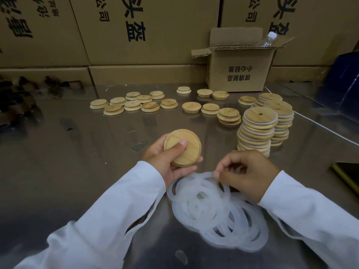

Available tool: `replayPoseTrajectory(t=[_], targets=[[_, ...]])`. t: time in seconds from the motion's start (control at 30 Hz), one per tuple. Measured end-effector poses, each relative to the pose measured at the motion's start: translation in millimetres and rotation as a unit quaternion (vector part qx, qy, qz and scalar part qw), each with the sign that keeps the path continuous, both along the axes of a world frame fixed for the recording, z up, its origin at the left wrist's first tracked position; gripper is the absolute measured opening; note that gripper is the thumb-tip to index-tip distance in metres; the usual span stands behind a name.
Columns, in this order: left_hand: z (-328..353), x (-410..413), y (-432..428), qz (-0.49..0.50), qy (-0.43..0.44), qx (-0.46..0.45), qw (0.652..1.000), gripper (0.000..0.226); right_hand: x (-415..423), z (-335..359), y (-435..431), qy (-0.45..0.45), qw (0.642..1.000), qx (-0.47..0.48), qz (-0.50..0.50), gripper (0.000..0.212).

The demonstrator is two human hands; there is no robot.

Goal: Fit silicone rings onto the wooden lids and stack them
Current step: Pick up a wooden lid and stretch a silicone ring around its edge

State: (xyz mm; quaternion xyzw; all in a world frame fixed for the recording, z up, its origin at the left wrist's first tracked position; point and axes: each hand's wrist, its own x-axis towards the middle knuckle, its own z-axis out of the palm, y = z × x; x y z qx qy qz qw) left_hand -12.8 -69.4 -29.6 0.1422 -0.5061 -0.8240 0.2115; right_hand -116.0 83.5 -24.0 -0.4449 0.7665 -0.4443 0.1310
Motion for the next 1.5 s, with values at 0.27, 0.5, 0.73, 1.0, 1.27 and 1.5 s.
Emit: replayPoseTrajectory(t=[0.27,0.5,0.73,1.0,1.27,1.5], targets=[[4,-2,4,0.023,-0.009,0.071,0.997,0.026,-5,14,2,-0.058,0.979,-0.187,-0.053,0.016],[11,0,18,-0.078,-0.044,0.062,0.994,0.06,0,17,0,-0.145,0.961,-0.229,-0.05,0.012],[5,4,30,-0.107,-0.052,-0.095,0.988,0.032,7,16,-4,-0.144,0.959,-0.244,-0.023,0.013],[7,1,34,-0.11,-0.061,-0.085,0.988,0.014,13,15,-7,-0.063,0.959,-0.262,-0.087,0.019],[8,3,31,-0.107,-0.045,-0.083,0.99,0.018,8,14,-5,-0.079,0.97,-0.216,-0.075,0.017],[8,3,27,-0.092,-0.032,-0.074,0.993,0.014,8,13,-5,-0.094,0.972,-0.206,-0.056,0.013]])
